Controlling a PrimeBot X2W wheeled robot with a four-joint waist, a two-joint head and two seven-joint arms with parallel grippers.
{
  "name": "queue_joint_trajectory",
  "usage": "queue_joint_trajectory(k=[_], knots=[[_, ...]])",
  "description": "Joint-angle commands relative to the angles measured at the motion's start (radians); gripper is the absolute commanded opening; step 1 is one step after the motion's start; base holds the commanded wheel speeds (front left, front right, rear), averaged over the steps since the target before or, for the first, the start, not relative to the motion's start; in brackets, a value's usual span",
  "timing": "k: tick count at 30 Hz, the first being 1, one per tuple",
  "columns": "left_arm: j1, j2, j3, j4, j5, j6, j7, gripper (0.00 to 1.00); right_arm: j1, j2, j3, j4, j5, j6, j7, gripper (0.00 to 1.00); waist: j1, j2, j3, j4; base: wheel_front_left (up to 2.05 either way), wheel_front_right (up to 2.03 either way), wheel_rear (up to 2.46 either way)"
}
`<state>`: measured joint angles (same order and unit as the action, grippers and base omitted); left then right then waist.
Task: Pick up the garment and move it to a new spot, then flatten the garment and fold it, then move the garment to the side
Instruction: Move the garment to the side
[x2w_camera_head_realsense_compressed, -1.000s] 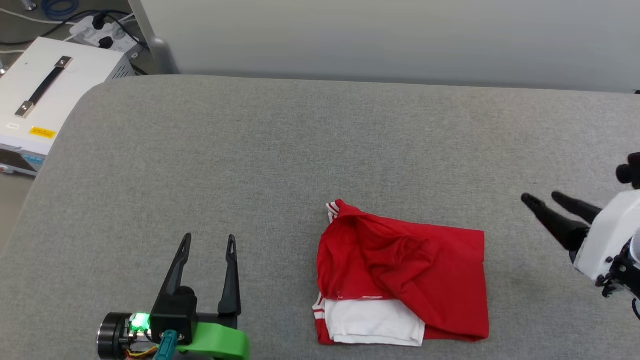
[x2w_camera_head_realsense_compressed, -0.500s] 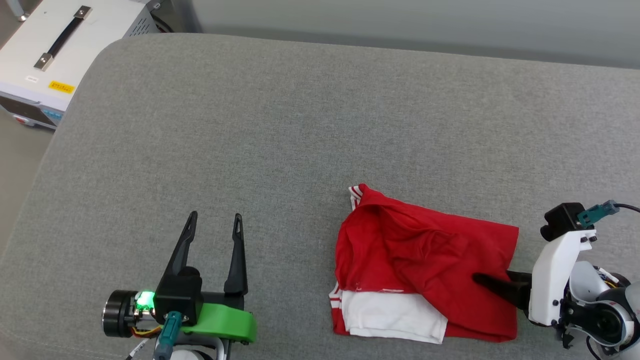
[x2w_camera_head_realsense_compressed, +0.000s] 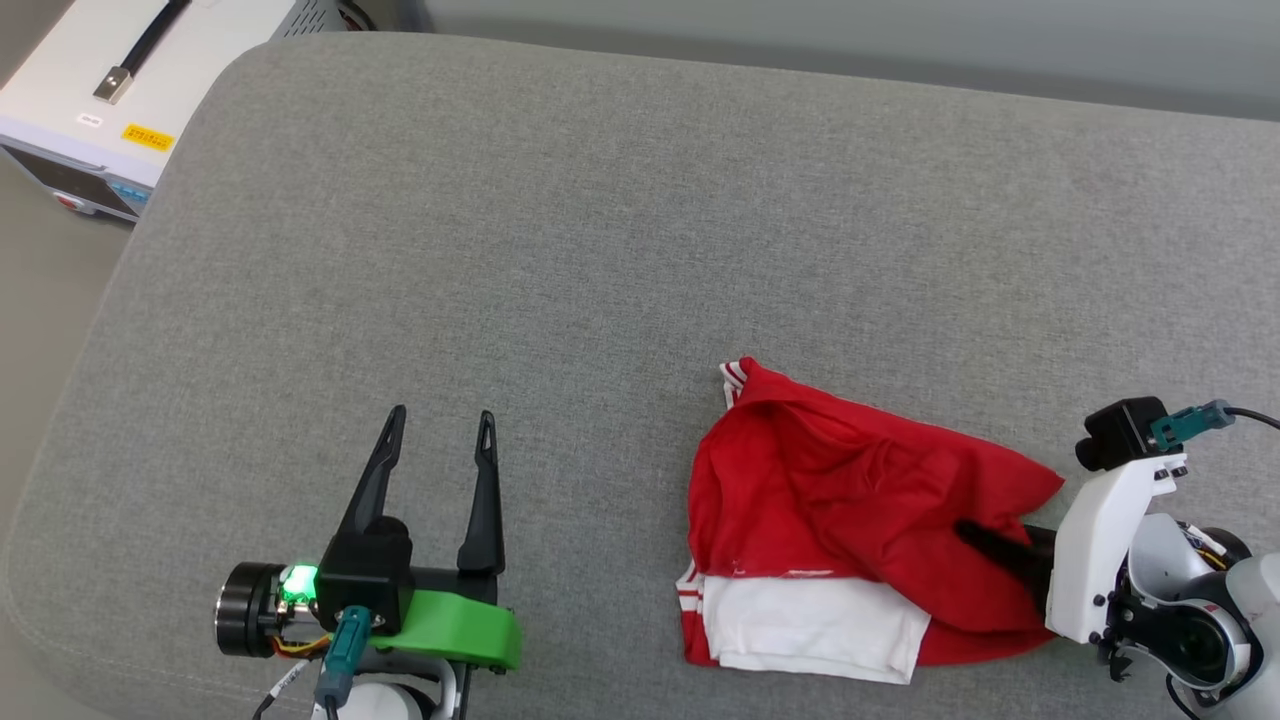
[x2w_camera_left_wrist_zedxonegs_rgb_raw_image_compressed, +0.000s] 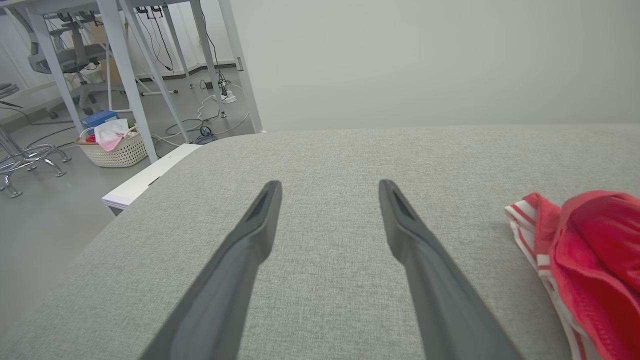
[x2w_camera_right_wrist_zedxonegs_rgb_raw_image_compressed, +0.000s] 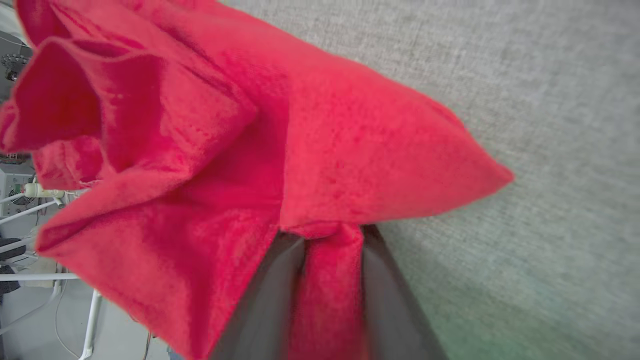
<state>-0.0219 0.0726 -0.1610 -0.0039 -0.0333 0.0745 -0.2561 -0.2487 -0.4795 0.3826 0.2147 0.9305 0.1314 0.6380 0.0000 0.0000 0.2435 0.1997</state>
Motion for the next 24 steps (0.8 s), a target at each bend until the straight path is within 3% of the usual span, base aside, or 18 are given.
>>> queue_joint_trajectory(k=[1,12,24], knots=[[-0.004,-0.003,0.002,0.004,0.005,-0.004,-0.006,1.0,-0.001,0.014,0.029,0.018,0.008,-0.001,-0.016,0.0,0.0,0.0,-0.005,-0.003,0.0,0.0,0.0],[0.026,-0.003,0.016,0.007,0.007,-0.004,-0.006,1.0,-0.071,-0.101,0.079,-0.085,-0.042,-0.001,-0.2,0.0,0.0,0.0,-0.056,-0.071,0.0,0.0,0.0],[0.032,0.001,0.038,-0.005,0.008,-0.009,-0.006,1.0,-0.16,-0.258,0.141,-0.153,-0.171,-0.001,-0.27,0.0,0.0,0.0,-0.058,-0.26,0.0,0.0,0.0]])
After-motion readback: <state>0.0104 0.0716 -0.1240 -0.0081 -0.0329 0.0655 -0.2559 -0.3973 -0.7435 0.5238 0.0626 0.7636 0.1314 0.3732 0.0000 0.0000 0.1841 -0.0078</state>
